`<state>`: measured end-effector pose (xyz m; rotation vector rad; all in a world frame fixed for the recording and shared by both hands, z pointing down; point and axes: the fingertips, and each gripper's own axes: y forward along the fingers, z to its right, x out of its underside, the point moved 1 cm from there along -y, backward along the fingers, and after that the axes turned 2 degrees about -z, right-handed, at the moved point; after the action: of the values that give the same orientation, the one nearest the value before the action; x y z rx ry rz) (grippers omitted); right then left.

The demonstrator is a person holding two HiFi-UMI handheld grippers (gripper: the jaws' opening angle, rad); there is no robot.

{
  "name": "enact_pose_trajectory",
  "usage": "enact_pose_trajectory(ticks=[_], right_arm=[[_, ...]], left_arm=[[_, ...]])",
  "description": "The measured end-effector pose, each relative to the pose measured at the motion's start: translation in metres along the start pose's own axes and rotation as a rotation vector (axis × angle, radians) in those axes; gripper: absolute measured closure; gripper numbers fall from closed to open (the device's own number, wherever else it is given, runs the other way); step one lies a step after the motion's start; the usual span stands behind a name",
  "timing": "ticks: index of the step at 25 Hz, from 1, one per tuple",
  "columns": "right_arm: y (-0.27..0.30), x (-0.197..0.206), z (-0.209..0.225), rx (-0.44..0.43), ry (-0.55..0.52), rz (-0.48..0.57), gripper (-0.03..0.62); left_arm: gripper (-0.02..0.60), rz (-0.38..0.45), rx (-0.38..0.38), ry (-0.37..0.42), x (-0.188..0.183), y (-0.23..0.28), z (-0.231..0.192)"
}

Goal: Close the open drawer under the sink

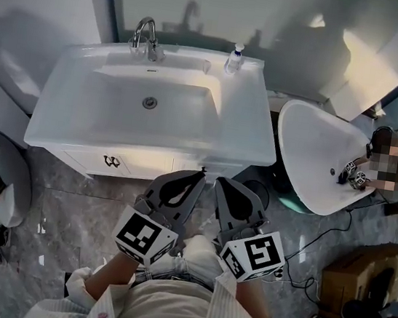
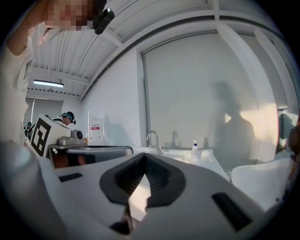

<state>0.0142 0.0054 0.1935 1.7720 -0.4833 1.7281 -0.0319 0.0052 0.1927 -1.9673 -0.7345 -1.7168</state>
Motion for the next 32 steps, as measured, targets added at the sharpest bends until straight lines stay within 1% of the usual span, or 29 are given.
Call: enact_pose_trajectory(ticks=[6,27,32], right_arm=[[-0.004,-0.001,-0.005,-0.005,0.015,0.009,0.585],[0.001,0.017,-0.017,-0.025,0.028,-0.039,0.586],[0.003,0.019,-0.015,-0.026,0.036,-0.043,0.585]], left_arm=[[0.566,-0.002,-0.001,0.013,0.001,-0.003,0.004],[0.566,-0.023,0.001,0.019,0.014,-0.012,0.001],[0.566,-0.041,-0.003,0.02,0.021,-0.01,-0.001]])
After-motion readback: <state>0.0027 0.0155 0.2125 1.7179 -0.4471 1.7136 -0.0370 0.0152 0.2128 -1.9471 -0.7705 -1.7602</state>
